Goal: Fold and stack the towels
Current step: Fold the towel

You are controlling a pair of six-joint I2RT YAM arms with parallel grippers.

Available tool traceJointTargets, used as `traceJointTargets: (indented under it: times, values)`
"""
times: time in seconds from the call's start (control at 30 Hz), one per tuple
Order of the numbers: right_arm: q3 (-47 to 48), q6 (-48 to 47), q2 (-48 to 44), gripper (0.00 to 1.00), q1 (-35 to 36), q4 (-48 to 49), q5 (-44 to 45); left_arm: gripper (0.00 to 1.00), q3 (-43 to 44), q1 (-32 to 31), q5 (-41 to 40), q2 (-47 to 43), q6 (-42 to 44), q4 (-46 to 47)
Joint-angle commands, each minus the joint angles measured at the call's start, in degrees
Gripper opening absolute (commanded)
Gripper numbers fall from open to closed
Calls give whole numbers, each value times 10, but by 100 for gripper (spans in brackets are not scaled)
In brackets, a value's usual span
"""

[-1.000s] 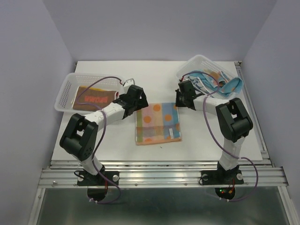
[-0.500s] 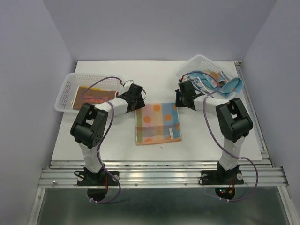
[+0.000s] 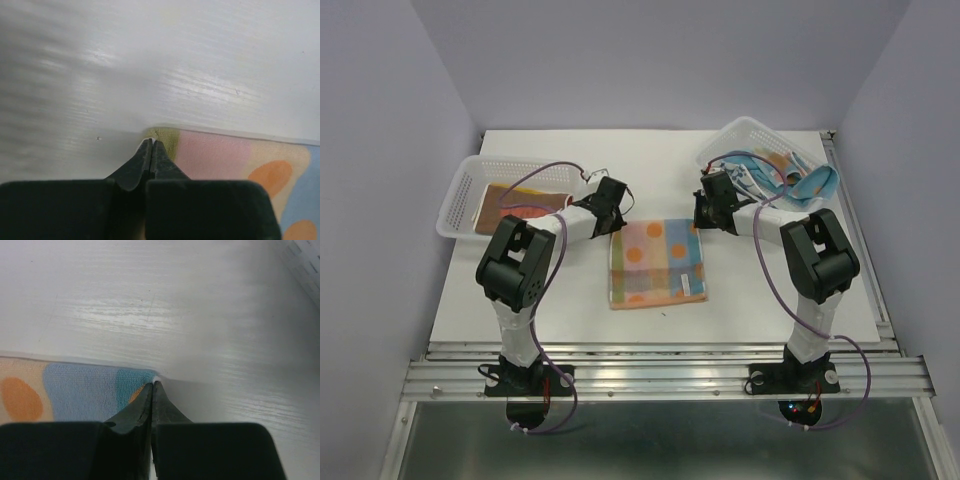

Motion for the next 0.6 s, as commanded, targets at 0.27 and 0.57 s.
traceJointTargets:
  times: [0.27,0.57]
  values:
    - [-49,-2,-80,1,-1,23,-75,0,-101,-2,40,-131,9,90]
    - [-175,32,-211,1,26,44,-111,0,-226,-30,63,-233,-20,137]
